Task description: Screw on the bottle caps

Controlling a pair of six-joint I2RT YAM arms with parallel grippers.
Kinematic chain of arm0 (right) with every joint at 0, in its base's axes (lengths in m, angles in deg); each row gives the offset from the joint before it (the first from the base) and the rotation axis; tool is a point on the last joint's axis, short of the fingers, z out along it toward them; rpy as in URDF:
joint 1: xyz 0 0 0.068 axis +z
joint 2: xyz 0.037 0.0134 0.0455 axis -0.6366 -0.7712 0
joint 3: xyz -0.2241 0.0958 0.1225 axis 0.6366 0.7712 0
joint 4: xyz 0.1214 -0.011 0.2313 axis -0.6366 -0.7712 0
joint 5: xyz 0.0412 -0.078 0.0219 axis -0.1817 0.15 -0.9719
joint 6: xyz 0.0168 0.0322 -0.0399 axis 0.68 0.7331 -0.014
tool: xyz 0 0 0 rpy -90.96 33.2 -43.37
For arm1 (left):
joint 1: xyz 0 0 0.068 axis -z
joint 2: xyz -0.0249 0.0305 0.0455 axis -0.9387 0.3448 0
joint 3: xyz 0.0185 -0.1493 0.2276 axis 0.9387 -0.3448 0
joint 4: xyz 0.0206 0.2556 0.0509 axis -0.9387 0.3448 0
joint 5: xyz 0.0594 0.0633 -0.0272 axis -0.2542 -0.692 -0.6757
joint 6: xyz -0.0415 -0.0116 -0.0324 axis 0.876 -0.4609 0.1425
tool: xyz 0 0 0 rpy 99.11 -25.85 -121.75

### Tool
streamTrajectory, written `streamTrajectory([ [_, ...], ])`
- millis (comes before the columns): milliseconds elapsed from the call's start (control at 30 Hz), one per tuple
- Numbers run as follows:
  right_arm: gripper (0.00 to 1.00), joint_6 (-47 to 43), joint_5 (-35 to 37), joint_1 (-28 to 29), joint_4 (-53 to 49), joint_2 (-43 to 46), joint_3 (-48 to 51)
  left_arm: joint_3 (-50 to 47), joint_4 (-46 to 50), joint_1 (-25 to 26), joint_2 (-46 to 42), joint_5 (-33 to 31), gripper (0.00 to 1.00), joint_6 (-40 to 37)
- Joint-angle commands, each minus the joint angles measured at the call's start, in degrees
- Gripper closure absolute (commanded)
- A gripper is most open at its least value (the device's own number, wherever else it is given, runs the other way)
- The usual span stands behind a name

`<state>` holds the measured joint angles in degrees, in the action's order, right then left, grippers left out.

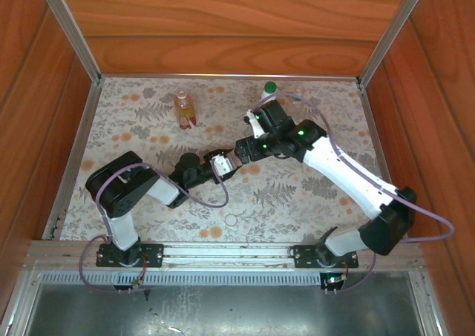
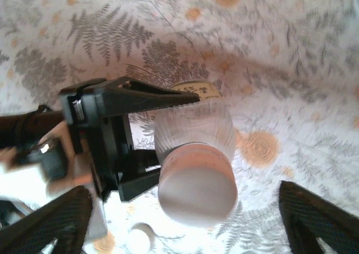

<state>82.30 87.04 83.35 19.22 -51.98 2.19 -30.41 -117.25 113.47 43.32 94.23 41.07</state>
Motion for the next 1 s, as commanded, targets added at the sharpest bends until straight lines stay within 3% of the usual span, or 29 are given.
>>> streamTrajectory([
  [0, 0.05, -21.46, -1.89, -0.13, -0.61, 5.9, 1.28, -1.65, 1.54, 0.4, -2.28, -2.04, 0.43, -4.3],
  [200, 0.09, -56.91, -4.98, -0.04, 2.38, 12.1, 9.15, -4.06, 7.03, 0.69, -6.65, -1.48, 0.43, -10.53],
  [300, 0.19, -70.69, -6.48, 0.0, 1.52, 11.9, 10.68, -5.11, 7.83, 1.1, -8.92, -1.82, 0.43, -11.26],
  [467, 0.29, -74.86, -7.91, 0.23, 6.24, 10.31, 11.44, -5.36, 10.84, 1.37, -12.61, 0.59, 0.43, -11.26],
  [967, 0.4, -75.61, -11.52, 0.41, 5.61, 2.83, 9.59, -5.13, 12.53, 1.4, -13.44, 1.41, 0.43, -11.69],
])
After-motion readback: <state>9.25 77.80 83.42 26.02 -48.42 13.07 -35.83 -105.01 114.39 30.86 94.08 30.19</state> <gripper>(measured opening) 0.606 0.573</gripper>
